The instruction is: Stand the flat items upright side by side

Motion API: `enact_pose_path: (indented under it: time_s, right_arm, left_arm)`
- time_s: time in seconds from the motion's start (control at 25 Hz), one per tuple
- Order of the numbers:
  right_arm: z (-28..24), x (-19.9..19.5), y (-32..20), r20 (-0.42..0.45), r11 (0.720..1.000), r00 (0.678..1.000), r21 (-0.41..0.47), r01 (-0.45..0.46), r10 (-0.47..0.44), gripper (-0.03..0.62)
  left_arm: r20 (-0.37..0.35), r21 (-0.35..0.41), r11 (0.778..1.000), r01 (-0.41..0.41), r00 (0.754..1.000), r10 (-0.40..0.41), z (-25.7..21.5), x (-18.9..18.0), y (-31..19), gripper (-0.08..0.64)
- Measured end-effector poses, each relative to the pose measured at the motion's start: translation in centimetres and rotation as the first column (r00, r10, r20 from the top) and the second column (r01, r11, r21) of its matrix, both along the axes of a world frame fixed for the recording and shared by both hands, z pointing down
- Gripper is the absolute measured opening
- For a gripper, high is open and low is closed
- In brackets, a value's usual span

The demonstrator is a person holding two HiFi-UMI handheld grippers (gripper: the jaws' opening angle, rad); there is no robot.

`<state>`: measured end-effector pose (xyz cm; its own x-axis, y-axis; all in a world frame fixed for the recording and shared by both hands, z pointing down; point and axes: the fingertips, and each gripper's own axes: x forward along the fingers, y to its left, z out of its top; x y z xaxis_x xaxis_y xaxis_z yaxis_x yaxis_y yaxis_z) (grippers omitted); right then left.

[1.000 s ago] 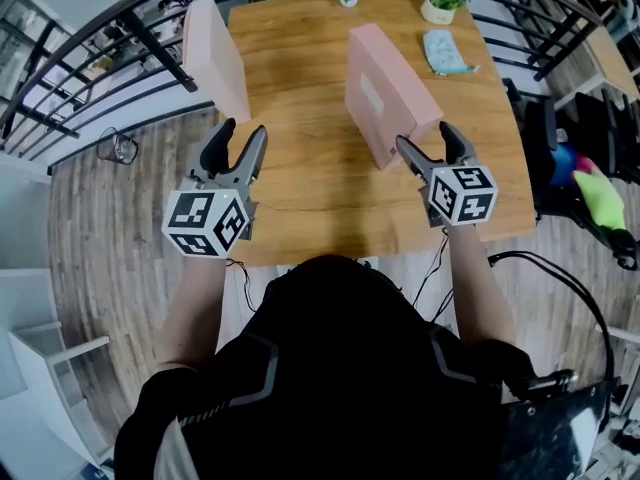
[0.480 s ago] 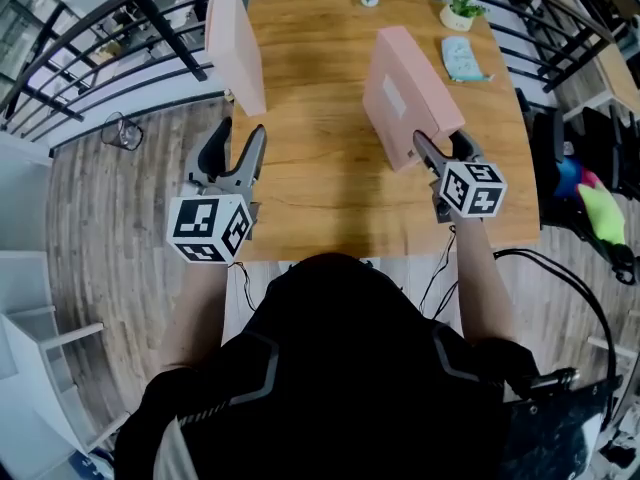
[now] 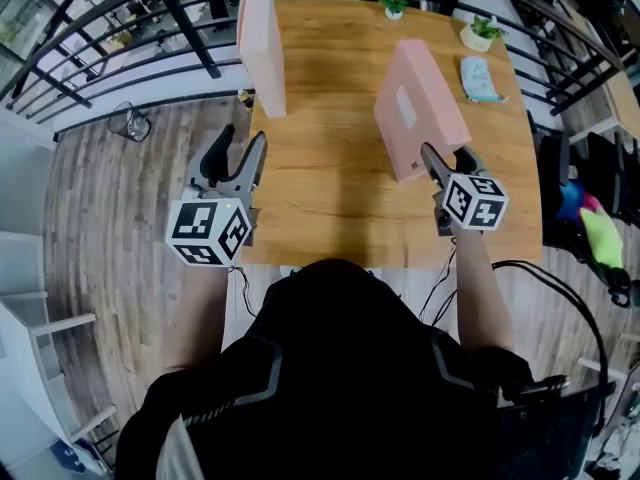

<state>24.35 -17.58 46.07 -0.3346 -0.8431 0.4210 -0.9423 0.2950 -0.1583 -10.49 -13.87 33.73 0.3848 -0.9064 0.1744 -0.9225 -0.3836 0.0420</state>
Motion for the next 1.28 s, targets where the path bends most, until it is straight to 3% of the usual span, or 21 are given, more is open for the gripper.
enact_pose_path:
  time_s: [0.28,0.72,1.0,1.28]
  right_arm:
    - [-0.4,-5.9,-2.9,0.014,1.0,1.0,-0.019,-0.001,0.001,0.31]
    - [-0.7,-17.8,-7.6,0.043,0.999,0.999,-0.043,0.024,-0.022,0.318]
    - [-0.9,-23.6,-12.1,0.085,0.999,0.996,-0.032,-0.025,0.027,0.325]
    - [-0.9,-26.8,-16.0,0.123,0.999,0.992,-0.024,-0.023,0.026,0.331]
  left_arm:
    - [0.017,0.016,0.999,0.039,0.999,-0.039,0.0,-3.8,0.6,0.23]
    - [0.015,0.027,0.987,0.159,0.987,-0.159,-0.6,-14.6,2.3,0.227]
    - [0.034,0.001,0.975,0.222,0.974,-0.222,0.7,-20.5,3.3,0.227]
    - [0.091,0.002,0.966,0.259,0.962,-0.258,1.3,-23.7,4.7,0.227]
